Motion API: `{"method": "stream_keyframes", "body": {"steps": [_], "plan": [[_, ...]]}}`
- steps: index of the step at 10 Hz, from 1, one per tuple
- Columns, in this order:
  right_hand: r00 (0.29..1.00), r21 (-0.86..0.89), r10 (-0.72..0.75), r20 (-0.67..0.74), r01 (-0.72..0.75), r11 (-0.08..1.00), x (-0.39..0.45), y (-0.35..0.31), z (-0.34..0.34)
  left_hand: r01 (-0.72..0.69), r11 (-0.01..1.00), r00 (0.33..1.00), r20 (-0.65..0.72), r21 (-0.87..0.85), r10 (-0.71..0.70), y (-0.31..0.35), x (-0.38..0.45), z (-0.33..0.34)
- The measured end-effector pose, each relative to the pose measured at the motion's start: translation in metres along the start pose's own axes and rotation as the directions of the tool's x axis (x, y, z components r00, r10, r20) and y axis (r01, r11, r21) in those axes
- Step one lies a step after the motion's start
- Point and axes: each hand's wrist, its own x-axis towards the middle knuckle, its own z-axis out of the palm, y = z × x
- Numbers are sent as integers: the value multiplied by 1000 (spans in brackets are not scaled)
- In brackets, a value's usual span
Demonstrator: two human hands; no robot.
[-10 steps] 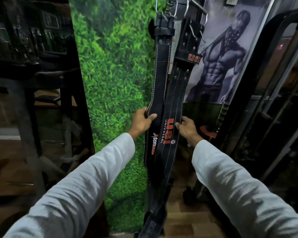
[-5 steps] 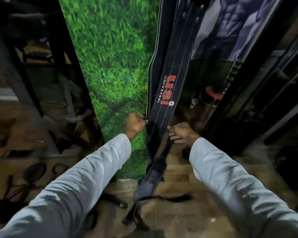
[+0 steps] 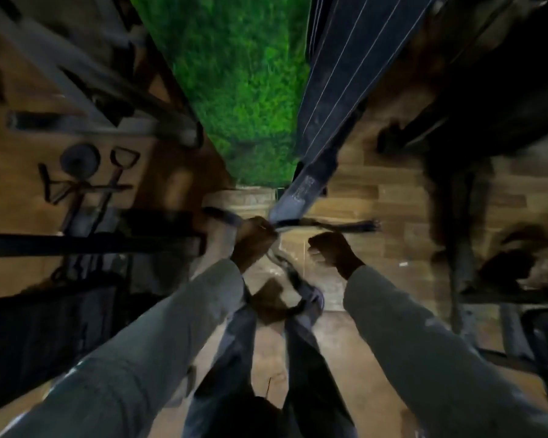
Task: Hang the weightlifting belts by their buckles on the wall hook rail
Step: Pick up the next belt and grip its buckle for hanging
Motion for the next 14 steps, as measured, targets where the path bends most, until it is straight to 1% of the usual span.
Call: {"method": "stream_keyframes", "body": {"steps": [1,2,3,4,5,6,7,8,9,10,11,12,13,14], "plan": [[999,-80,6,45,-2,997,37,48,18,51,999,999,-6,21,-51,-82,32,32],[992,-24,120,31,-119,993,91,105,52,99,995,994,-46,11,-98,-141,50,54],[1000,-114,-5,-25,2,993,146,125,91,149,989,983,-110,6,-147,-164,63,59],[987,-178,-146,-72,131,975,207,136,138,193,981,959,-216,19,-185,-216,103,67],[927,-308,-367,-81,327,894,278,154,185,174,984,944,-293,37,-155,-274,150,67],[826,-453,-557,-87,466,761,348,165,227,175,984,940,-303,40,-155,-325,197,62],[819,-558,-571,-54,450,697,405,180,259,166,984,938,-318,68,-136,-367,231,64],[837,-563,-534,-118,387,730,427,201,259,172,981,945,-297,94,-138,-391,251,80],[817,-591,-532,-220,322,739,425,228,241,163,979,955,-268,121,-126,-407,258,105],[821,-714,-487,-298,146,685,415,275,217,110,981,971,-227,161,-71,-418,254,135],[853,-677,-271,-446,-123,725,399,317,190,151,982,979,-154,116,-133,-426,250,162],[939,-627,-33,-344,-203,752,381,352,161,196,972,980,-71,131,-188,-435,247,183],[988,-633,70,-139,-143,761,385,402,141,254,958,966,13,136,-258,-406,225,183],[996,-554,83,-23,-82,828,381,420,142,364,920,922,84,147,-378,-391,195,181]]}}
